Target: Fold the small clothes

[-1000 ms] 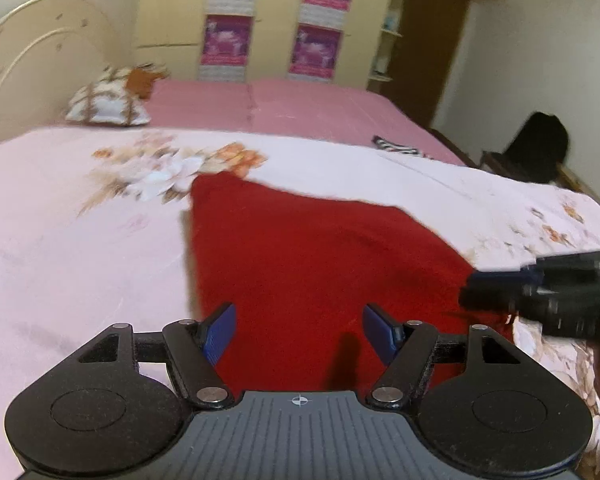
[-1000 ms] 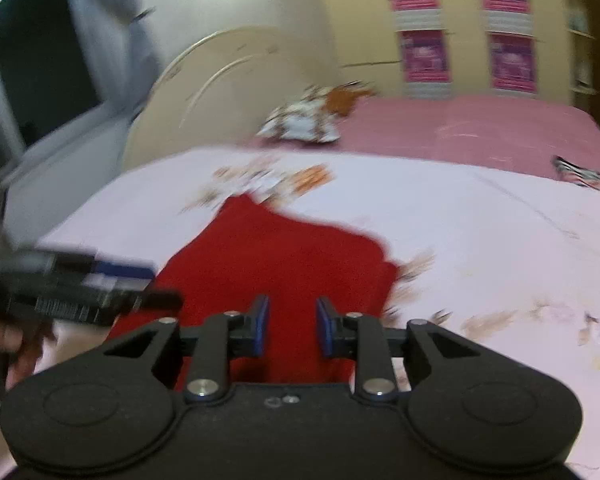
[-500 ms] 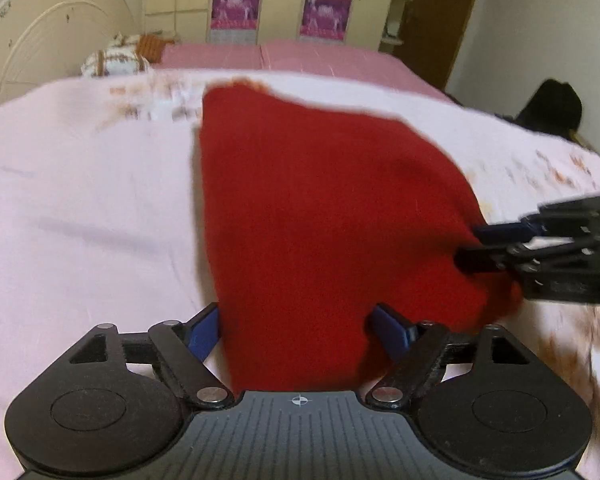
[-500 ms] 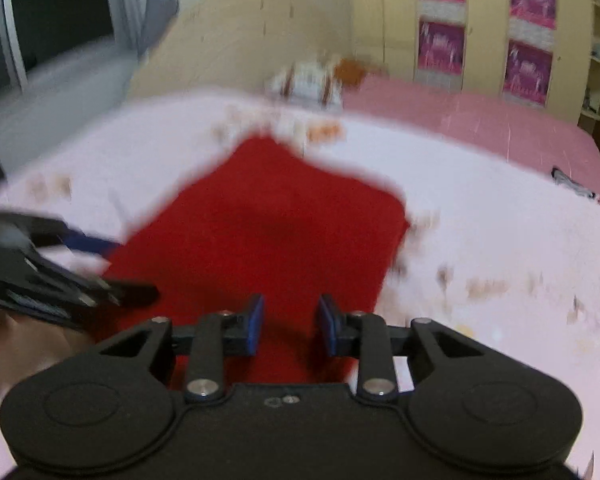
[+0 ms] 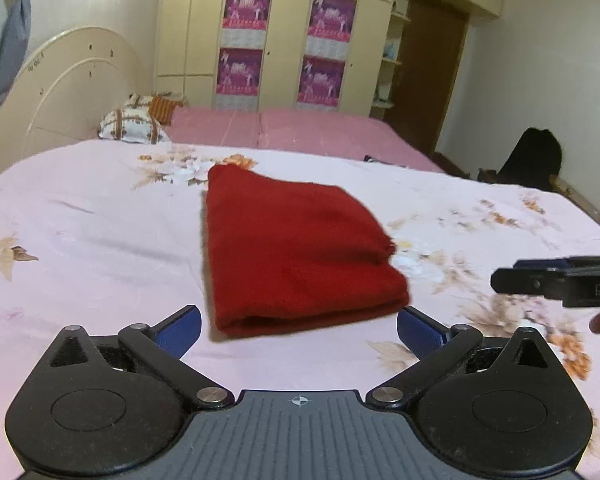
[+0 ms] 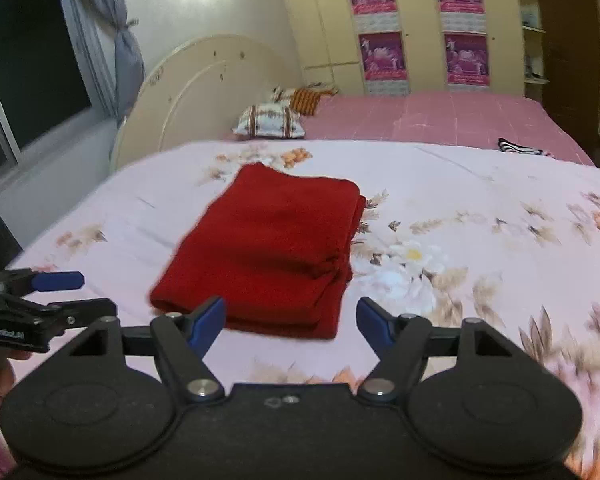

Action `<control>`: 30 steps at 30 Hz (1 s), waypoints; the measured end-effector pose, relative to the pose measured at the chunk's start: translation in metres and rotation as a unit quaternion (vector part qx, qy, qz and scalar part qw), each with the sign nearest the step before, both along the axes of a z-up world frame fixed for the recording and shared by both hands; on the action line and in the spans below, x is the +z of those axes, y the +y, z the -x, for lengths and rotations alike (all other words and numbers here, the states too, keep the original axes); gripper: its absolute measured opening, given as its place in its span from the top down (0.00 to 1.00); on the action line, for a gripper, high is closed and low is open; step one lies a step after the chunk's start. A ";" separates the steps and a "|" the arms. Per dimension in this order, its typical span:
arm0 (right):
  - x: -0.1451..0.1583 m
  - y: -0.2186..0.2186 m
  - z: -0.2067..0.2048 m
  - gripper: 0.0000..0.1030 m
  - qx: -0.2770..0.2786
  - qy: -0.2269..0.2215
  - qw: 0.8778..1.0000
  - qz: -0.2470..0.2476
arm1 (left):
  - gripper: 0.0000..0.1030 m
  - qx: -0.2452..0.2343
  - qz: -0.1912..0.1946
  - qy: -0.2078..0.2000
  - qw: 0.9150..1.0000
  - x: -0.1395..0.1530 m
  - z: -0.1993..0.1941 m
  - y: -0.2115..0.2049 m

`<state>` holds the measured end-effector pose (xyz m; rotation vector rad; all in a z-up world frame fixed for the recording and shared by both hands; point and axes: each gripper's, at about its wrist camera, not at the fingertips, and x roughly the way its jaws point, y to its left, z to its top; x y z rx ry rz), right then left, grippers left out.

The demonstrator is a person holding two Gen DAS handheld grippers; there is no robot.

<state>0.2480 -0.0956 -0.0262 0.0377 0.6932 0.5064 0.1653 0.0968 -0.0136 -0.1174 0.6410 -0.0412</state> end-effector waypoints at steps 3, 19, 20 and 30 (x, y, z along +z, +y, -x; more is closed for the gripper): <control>0.009 -0.002 0.033 0.18 -0.017 -0.006 1.000 0.009 | 0.00 0.002 -0.003 -0.010 1.000 0.011 0.033 -0.006; 0.038 0.013 0.132 0.04 -0.045 -0.081 0.995 0.023 | 0.00 0.008 -0.004 -0.049 0.999 0.041 0.120 -0.009; 0.039 0.014 0.134 0.04 -0.045 -0.084 0.995 0.022 | 0.00 0.009 -0.004 -0.051 0.999 0.042 0.121 -0.009; 0.042 0.021 0.141 0.04 -0.037 -0.092 0.995 0.024 | 0.00 0.011 -0.001 -0.059 0.998 0.048 0.130 -0.009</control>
